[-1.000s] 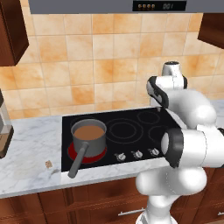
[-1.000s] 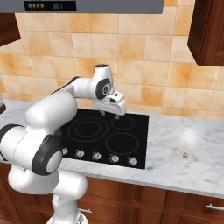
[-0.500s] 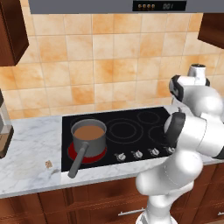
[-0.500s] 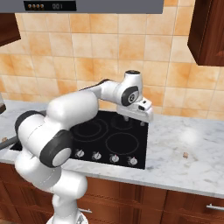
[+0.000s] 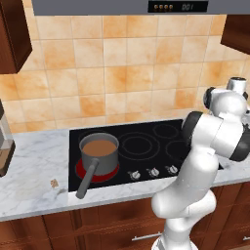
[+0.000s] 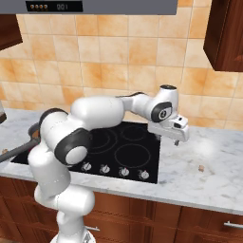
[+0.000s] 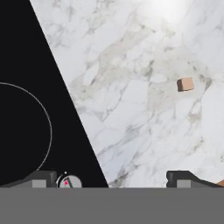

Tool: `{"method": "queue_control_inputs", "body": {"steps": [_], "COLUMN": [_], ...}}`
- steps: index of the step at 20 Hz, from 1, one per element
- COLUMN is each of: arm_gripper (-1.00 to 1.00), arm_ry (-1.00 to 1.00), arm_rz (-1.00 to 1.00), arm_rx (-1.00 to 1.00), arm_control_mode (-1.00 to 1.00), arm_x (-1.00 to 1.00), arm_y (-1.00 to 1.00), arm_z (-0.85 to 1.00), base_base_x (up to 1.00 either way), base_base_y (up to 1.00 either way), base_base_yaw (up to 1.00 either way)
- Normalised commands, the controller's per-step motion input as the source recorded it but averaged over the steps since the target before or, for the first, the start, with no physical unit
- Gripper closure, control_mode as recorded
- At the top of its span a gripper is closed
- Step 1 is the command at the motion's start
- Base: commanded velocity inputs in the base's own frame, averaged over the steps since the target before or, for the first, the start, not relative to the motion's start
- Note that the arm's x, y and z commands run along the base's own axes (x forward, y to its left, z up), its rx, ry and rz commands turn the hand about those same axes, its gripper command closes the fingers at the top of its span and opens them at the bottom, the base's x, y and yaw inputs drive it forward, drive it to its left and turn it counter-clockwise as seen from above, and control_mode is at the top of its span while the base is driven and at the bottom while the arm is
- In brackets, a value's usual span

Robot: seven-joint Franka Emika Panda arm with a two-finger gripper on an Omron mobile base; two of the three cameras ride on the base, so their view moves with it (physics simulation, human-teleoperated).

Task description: Pick up the sugar cube(s) and place them in the saucepan with hot chocolate.

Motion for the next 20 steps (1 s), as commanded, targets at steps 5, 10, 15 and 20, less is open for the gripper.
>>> {"method": "queue_control_inputs", "body": {"steps": [5, 10, 15, 20], "arm_gripper": [-1.0, -1.0, -1.0, -1.0], "arm_ry": [0.07, 0.07, 0.04, 0.01], "arm_rz": [-0.01, -0.01, 0.0, 0.0], "arm_rx": [-0.02, -0.01, 0.0, 0.01], "arm_control_mode": [-1.0, -1.0, -1.0, -1.0], "arm_x": [0.1, 0.11, 0.14, 0.1], "arm_y": [-0.6, -0.56, -0.34, -0.58], "arm_z": [-0.24, -0.18, -0.08, -0.24], "base_base_x": [0.0, 0.0, 0.0, 0.0], "base_base_y": [0.0, 0.0, 0.0, 0.0], "base_base_yaw": [0.0, 0.0, 0.0, 0.0]}}
